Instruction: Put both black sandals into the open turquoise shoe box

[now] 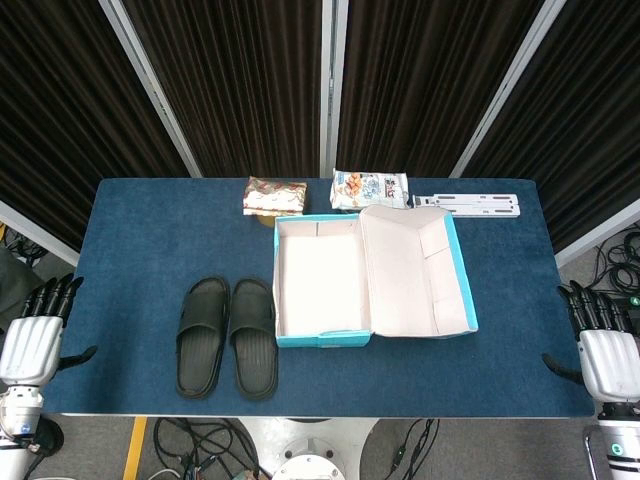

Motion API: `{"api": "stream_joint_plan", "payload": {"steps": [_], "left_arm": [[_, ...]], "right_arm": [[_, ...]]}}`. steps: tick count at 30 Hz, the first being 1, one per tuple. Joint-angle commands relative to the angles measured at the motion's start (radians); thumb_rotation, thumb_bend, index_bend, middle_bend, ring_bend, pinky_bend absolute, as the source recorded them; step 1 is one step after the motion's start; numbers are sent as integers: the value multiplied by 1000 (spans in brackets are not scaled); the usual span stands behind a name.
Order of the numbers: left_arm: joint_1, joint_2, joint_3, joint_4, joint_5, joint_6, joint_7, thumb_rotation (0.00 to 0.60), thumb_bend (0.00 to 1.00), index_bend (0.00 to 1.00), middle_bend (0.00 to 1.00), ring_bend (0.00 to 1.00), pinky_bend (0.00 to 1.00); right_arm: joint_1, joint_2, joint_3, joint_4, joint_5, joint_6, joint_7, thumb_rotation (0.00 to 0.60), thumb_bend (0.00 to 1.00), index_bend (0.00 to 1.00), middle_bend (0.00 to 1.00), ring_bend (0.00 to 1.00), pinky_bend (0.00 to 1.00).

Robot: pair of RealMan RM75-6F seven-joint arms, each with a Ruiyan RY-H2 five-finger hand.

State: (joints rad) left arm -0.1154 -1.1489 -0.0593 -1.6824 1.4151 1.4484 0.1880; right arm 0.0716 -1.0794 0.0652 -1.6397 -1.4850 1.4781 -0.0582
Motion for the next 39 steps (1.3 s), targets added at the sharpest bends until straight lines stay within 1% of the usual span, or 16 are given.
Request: {"api": "stream_joint_plan", "payload": {"steps": [1, 7, 11, 15, 16, 18, 19, 20, 22, 23, 25, 29, 31, 34, 36, 39], "left_arm": [[0, -5, -2, 0, 1, 4, 7, 600, 0, 52, 26, 0, 104], [-1, -3, -2, -6, 14, 12, 3, 600, 0, 53, 26, 0, 104], [-32, 12, -23, -22, 38, 1, 9, 600, 0, 60, 26, 0, 103], [-98, 51, -58, -49, 57, -60, -15, 600, 0, 68, 26, 18, 109], [-116, 59, -67, -55, 58, -81, -21, 600, 0, 70, 26, 39, 142], [-163, 76, -90, -79, 47, -138, -34, 600, 0, 73, 26, 98, 285], [-186, 83, -99, -90, 43, -170, -44, 600, 0, 73, 27, 145, 393], [-210, 89, -107, -100, 32, -205, -53, 600, 0, 73, 32, 185, 472], [-265, 98, -126, -125, -9, -294, -56, 600, 0, 73, 61, 291, 601], [-289, 98, -134, -133, -30, -330, -56, 600, 0, 73, 76, 340, 639], [-341, 84, -149, -143, -79, -407, -48, 600, 0, 73, 92, 449, 699], [-426, 26, -162, -143, -183, -513, 2, 600, 0, 73, 92, 550, 774], [-465, -11, -161, -139, -243, -556, 35, 600, 0, 73, 85, 566, 797], [-517, -59, -153, -128, -328, -607, 80, 600, 0, 70, 61, 572, 803], [-544, -88, -148, -118, -380, -626, 102, 600, 0, 64, 40, 581, 812], [-594, -132, -130, -104, -486, -650, 159, 600, 0, 56, 30, 598, 830]], "right_arm": [[2, -4, 0, 5, -3, -3, 9, 600, 42, 0, 0, 0, 0], [-2, -3, -3, 16, -16, 9, 26, 600, 42, 0, 0, 0, 0], [-6, 5, -3, 20, -26, 21, 38, 600, 42, 0, 0, 0, 0], [-7, 30, 6, 15, -35, 40, 29, 600, 42, 0, 0, 0, 0], [-7, 38, 9, 11, -36, 43, 26, 600, 42, 0, 0, 0, 0], [-4, 55, 17, 1, -38, 48, 19, 600, 42, 0, 0, 0, 0], [-2, 61, 18, -3, -42, 49, 18, 600, 42, 0, 0, 0, 0], [1, 66, 19, -6, -47, 49, 17, 600, 42, 0, 0, 0, 0], [5, 73, 19, -11, -60, 49, 18, 600, 42, 0, 0, 0, 0], [7, 75, 18, -13, -64, 49, 19, 600, 42, 0, 0, 0, 0], [9, 79, 17, -13, -72, 50, 24, 600, 42, 0, 0, 0, 0], [9, 86, 15, -13, -77, 50, 28, 600, 43, 0, 0, 0, 0], [8, 88, 15, -11, -78, 53, 31, 600, 42, 0, 0, 0, 0], [7, 90, 14, -6, -79, 55, 39, 600, 42, 0, 0, 0, 0], [7, 89, 13, -2, -78, 53, 45, 600, 43, 0, 0, 0, 0], [9, 85, 11, 9, -76, 47, 56, 600, 43, 0, 0, 0, 0]]}}
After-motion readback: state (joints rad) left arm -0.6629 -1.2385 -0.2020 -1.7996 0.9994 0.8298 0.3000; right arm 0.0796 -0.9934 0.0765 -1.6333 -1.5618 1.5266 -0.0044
